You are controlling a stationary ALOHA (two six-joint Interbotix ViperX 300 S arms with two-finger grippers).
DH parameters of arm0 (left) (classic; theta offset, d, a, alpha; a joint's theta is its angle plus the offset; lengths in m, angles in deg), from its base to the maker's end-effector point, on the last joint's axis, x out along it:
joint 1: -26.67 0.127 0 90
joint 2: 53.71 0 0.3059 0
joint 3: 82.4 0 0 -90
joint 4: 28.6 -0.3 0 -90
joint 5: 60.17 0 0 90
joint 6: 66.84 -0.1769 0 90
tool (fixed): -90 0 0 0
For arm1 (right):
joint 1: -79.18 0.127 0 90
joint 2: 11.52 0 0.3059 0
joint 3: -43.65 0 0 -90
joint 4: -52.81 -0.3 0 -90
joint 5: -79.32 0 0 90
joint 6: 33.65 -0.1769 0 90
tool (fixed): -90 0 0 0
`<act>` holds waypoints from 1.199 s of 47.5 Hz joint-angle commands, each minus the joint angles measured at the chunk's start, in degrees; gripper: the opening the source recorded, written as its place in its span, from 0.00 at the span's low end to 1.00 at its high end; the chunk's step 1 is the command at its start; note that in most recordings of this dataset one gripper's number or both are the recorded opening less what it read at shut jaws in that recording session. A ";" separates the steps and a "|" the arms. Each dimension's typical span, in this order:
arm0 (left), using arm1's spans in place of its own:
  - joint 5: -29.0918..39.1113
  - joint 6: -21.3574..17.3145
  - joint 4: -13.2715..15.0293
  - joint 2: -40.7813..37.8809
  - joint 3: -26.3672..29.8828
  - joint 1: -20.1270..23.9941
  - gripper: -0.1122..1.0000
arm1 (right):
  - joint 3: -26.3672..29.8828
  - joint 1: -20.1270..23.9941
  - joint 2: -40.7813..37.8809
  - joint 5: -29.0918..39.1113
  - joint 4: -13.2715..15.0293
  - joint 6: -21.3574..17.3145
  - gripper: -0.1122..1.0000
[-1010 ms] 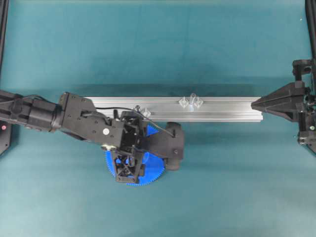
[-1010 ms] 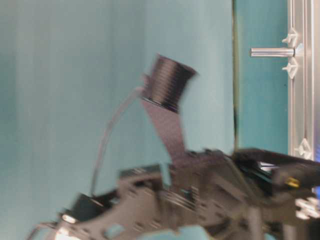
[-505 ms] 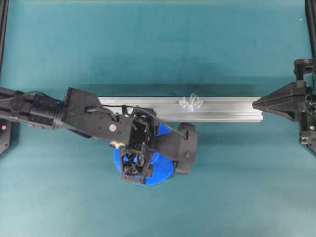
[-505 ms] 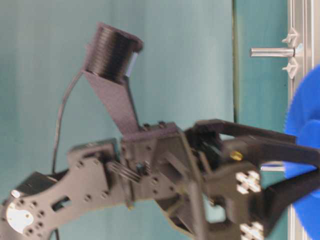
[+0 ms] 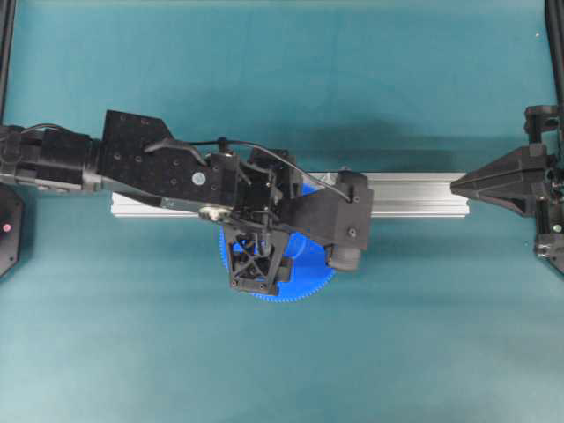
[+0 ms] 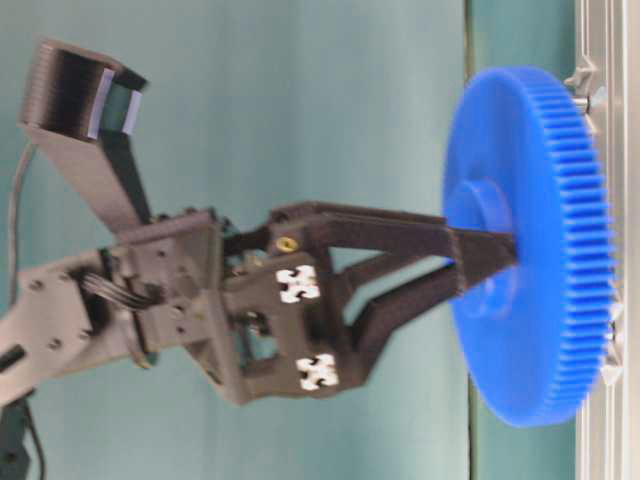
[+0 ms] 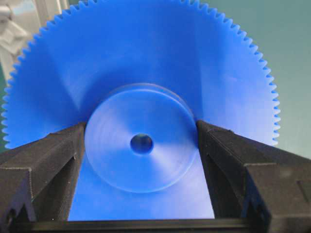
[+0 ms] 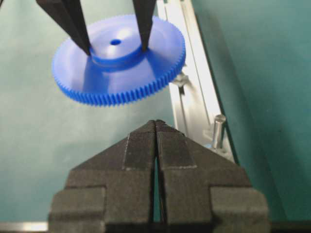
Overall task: Insert the large gear onto the shaft.
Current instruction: 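Lift the blue gear with the left gripper toward the rail, then carry the gear over the right shaft and align its bore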
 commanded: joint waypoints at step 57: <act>1.58 -12.92 0.09 -4.57 16.00 9.23 0.79 | 0.26 -0.09 0.26 -0.53 0.09 -0.53 0.10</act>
